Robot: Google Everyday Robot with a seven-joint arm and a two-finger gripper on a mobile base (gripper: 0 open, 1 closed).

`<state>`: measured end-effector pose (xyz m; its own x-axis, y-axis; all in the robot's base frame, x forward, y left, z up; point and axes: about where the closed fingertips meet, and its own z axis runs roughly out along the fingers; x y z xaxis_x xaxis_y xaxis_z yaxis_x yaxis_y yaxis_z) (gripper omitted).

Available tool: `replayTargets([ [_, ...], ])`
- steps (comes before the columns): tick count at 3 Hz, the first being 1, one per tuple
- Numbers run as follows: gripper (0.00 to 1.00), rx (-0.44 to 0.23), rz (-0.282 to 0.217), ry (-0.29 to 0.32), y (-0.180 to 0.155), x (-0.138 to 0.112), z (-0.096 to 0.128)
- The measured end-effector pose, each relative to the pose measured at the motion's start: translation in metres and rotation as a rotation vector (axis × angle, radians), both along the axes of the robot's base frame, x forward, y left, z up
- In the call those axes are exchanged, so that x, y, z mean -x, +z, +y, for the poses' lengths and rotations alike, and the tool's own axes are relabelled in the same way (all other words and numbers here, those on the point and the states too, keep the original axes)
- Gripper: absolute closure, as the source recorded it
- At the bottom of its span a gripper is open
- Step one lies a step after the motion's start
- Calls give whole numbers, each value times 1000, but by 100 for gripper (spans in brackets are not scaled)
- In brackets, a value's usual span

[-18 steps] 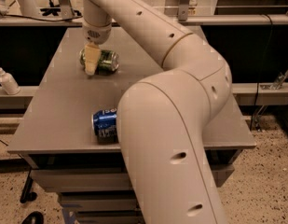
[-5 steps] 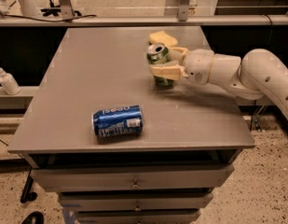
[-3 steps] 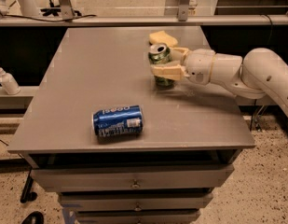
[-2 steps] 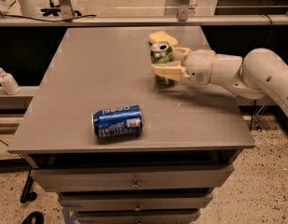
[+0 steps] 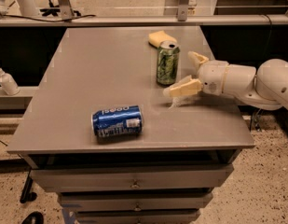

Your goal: Place green can upright

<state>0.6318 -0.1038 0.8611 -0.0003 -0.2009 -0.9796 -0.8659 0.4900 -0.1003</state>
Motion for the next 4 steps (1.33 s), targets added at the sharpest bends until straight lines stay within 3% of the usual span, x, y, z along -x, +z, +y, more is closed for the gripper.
replayTargets([
  [2,0,71,-9,-49,8,9,-45],
  [4,0,168,-58,-118,55,23,-116],
])
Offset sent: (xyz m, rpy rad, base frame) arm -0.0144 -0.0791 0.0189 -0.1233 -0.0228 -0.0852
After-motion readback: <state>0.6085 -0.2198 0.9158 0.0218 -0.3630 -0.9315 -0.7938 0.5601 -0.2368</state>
